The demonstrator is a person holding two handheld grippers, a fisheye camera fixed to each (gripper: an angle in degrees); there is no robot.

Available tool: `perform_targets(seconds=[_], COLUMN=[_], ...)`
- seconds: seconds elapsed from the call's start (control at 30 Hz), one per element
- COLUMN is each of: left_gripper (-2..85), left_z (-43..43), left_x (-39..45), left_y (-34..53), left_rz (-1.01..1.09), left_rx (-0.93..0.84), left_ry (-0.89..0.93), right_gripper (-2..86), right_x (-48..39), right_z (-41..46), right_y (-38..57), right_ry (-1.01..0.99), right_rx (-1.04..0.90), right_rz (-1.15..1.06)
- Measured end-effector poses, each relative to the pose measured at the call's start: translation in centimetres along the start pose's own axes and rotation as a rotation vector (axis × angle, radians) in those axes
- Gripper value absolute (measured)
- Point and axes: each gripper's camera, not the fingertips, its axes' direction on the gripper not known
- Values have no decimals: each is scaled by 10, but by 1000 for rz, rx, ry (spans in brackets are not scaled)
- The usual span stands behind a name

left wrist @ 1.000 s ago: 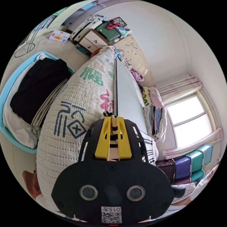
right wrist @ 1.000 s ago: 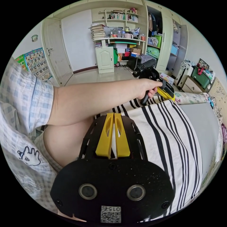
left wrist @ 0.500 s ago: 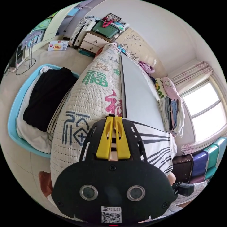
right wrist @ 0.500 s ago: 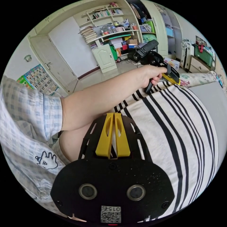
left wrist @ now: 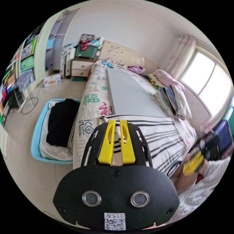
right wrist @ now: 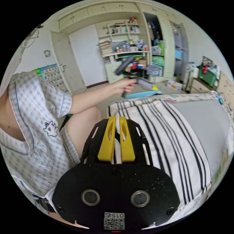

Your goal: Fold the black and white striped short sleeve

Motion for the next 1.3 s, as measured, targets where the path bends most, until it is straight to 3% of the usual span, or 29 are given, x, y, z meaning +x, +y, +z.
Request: perform_targets(seconds=[0.2,0.37,0.5,0.6,0.8,0.93,1.03,1.13,1.2,1.3], left_gripper=[41,42,69,83,104,110,111,101,84,37], left_z=[-36,-40,-24,-6,75,114,143,152,161,163], left_x=[114,178,258,345,487,534,561,587,609,628], left_y=[42,64,79,90,80,77,80,88,95,101], left_rz=[410,464,396,467,480,500,541,597,658,721], left_rx=[29,15,-44,-14,-68,-93,-165,-131,-129,-111], left_ry=[88,307,335,345,349,247,182,113,57,30], right_gripper=[23,17,25,52,67,74,82,78,59,20], right_x=[41,50,101,153,240,277,302,324,342,349], right_z=[-108,-168,-229,-253,-268,-262,-260,-247,-234,-230], right_y=[67,116,147,156,153,159,147,153,156,148], right_ry=[232,481,595,561,462,323,352,312,194,214], right_rx=[109,185,268,212,202,248,190,164,146,103], right_rz=[255,392,638,802,896,914,900,951,968,931])
